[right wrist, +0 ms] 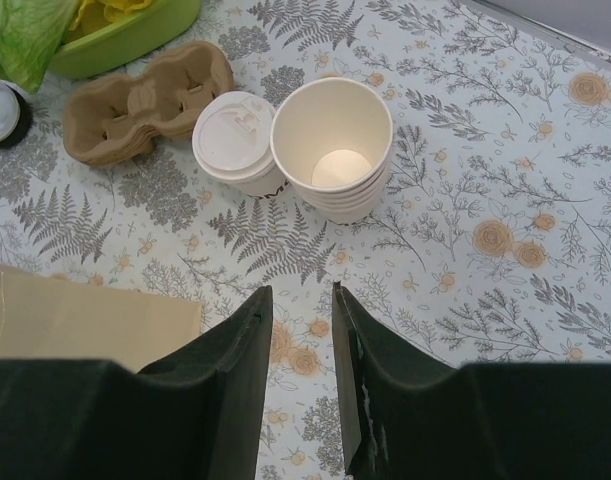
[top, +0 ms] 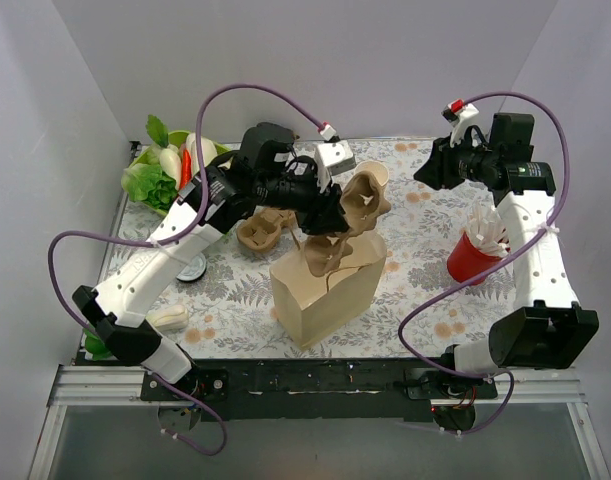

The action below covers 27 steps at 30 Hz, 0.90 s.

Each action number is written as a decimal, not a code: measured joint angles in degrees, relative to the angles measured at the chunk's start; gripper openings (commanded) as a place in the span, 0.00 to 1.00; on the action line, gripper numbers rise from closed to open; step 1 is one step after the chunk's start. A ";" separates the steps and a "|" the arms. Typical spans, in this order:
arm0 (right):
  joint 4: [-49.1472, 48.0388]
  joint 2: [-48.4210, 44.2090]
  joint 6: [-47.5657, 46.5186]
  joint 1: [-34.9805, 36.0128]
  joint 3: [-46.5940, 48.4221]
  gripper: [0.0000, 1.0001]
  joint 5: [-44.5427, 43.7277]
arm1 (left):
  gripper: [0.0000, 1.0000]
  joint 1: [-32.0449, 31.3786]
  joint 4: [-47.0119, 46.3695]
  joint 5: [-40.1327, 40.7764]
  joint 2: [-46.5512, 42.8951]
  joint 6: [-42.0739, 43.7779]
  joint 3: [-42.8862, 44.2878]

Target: Pack the takeout coffee

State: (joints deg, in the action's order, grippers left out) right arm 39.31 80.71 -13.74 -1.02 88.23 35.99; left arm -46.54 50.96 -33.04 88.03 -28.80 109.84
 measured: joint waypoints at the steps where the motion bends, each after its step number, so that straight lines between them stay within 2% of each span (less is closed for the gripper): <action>1: -0.09 -0.13 0.04 0.00 -0.02 0.38 0.04 | 0.00 -0.04 0.02 0.61 -0.20 -0.20 -1.27; 12: -0.07 -3.32 0.00 0.00 -3.72 0.38 0.17 | 0.00 -0.09 0.52 5.31 -1.22 -1.46 -8.90; 27: 0.52 -5.38 0.02 0.00 -5.77 0.38 0.24 | 0.00 -0.09 4.94 8.74 -3.82 -2.36 -12.83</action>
State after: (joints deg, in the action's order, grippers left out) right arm 39.83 75.33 -13.72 -1.02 82.46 36.23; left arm -46.63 55.90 -24.29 84.20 -31.16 97.01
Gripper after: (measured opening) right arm 0.380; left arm 0.332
